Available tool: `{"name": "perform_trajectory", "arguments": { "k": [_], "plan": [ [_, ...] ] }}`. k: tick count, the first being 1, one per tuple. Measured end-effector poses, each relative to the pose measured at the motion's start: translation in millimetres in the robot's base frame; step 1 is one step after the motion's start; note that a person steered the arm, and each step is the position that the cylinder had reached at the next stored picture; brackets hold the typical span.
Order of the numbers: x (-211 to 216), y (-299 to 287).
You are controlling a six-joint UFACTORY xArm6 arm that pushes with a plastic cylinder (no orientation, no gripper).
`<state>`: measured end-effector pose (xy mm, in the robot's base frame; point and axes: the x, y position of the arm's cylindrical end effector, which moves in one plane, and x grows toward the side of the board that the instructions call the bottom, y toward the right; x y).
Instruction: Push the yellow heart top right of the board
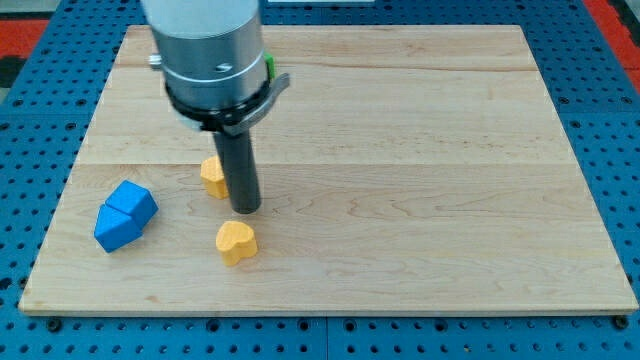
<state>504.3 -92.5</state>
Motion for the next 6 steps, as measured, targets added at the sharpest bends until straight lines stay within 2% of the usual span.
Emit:
{"name": "perform_trajectory", "arguments": {
  "k": [1, 2, 3, 4, 5, 6],
  "plan": [
    [26.6, -39.6],
    [89.6, -38.4],
    [75.8, -12.7],
    [38.6, -11.5],
    [27.4, 30.4],
    [-0.8, 32.7]
  ]
}}
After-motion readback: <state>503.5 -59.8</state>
